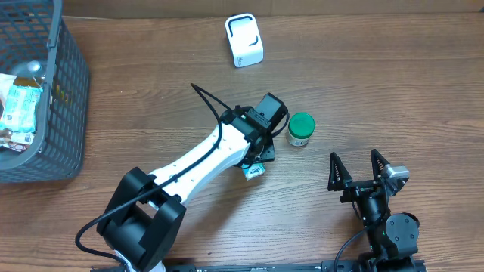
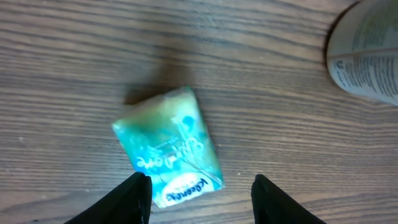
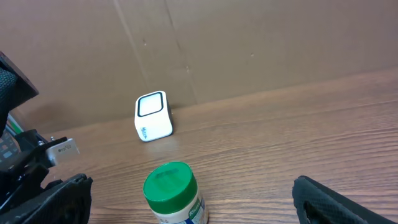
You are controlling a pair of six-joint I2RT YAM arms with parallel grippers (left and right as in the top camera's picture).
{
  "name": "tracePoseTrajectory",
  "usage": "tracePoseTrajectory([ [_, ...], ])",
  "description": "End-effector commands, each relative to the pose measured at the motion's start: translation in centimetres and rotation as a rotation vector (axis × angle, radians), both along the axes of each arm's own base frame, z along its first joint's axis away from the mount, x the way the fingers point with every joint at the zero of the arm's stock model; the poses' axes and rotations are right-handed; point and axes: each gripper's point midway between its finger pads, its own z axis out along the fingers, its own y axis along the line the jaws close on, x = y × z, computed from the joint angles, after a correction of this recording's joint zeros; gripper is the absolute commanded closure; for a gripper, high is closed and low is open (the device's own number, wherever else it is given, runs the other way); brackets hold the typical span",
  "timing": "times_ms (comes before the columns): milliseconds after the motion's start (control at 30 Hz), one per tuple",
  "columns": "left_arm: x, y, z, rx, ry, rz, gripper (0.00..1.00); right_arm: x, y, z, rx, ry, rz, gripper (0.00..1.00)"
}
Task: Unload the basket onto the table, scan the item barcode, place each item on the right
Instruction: 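Grasp the Kleenex tissue pack with the left gripper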
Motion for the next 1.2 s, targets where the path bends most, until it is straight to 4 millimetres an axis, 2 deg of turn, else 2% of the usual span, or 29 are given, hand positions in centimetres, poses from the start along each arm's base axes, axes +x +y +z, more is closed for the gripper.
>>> tracePoseTrajectory([
  [0,-0.6,-0.5,0.0,0.010,-0.010,0.013,0.46,0.0,0.0,-0.2,-0.006,-0.003,0.000,0.00],
  [133,-0.8,-0.1,-0.3,0.044,-0.014,0.036,0.43,0.0,-0.1,-0.2,-0.006,-0.003,-0.001,0.00],
  [400,-1.1,0.5,-3.4,0.115,0.042,0.047,0.43,0.0,-0.1,-0.2,-0.006,-0.003,-0.001,0.00],
  [533,-1.3,1.0,-4.2,0.136,0.065,0.053,0.43,0.0,-0.1,-0.2,-0.006,-0.003,-0.001,0.00],
  [967,-1.5,3.5,-4.2,0.234,0.084,0.040,0.42,0.0,-0.1,-0.2,-0.006,-0.003,-0.001,0.00],
  [1100,-0.4,4.2,-4.0,0.248,0.059,0.018,0.40,0.0,-0.1,-0.2,-0.006,-0.003,-0.001,0.00],
  [1167,1.0,4.4,-3.1,0.239,0.043,-0.035,0.39,0.0,-0.1,-0.2,-0.006,-0.003,-0.001,0.00],
])
